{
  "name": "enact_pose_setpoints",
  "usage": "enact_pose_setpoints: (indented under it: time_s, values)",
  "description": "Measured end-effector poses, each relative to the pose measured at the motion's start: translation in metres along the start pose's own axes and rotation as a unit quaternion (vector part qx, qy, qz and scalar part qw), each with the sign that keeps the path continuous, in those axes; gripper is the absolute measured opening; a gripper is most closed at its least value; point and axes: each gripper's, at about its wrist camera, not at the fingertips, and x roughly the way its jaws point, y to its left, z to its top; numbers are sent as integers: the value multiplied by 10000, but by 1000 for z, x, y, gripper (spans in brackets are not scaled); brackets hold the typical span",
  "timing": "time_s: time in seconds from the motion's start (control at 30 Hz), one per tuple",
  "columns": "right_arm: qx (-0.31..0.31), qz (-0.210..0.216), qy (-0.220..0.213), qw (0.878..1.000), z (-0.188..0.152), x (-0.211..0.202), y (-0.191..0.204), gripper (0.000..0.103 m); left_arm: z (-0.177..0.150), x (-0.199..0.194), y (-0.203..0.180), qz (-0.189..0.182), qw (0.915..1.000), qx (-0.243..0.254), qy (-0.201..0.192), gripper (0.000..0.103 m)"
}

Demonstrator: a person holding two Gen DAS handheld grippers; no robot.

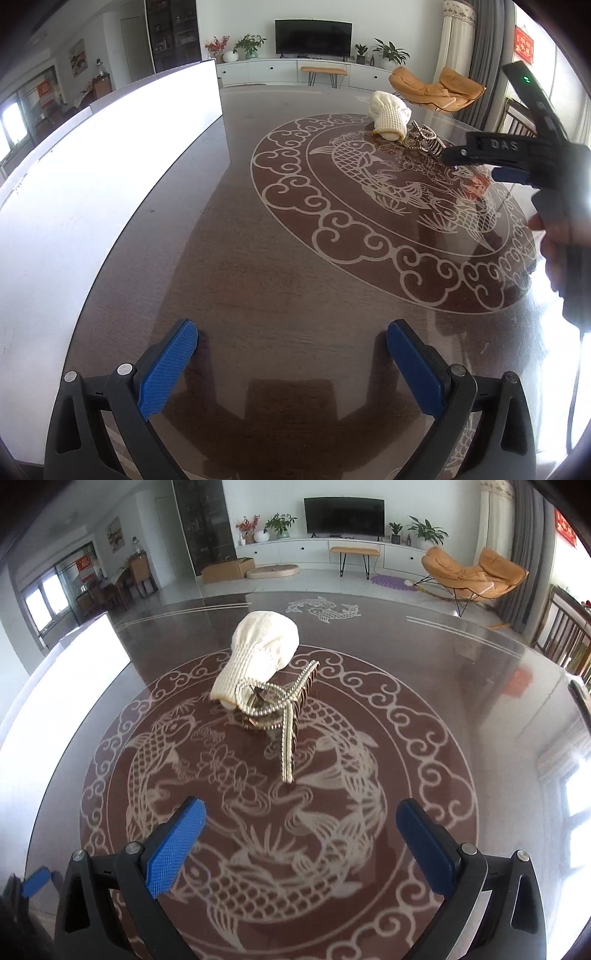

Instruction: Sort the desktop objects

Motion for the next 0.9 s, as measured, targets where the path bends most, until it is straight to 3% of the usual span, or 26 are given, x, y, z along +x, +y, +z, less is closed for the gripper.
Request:
enact_pose_setpoints:
  time_s: [0.17,0.23,0.3,0.33,0.4,0.53,0.8,0.83,0.9]
  values:
    - [192,-63,67,9998,38,43,13,103,1,0,-1,-8,10000,-3,3,103]
    - [143,-178,83,9997,46,54,17,95,2,1,-1,-16,10000,-4,7,103]
    - [-66,-376,-68,9992,50,54,20,63,3,2,-1,-16,10000,-6,5,103]
    - [-107,-293,-120,9994,51,52,19,53,4,2,-1,-17,10000,-5,6,103]
    - [-25,-188,-132,9997,50,45,14,45,4,3,-1,-15,10000,-5,8,103]
    - [-229,-175,-107,9995,24,27,7,45,4,3,-2,-9,10000,-11,6,103]
    - [-407,-501,-279,9975,-77,-50,-19,46,3,4,-3,-9,10000,-14,-1,103]
    - [-421,-571,-325,9969,-86,-56,-21,49,3,4,-3,-8,10000,-13,-1,103]
    - [-398,-752,-367,9957,-97,-62,-25,83,3,4,-3,-7,10000,-10,-1,103]
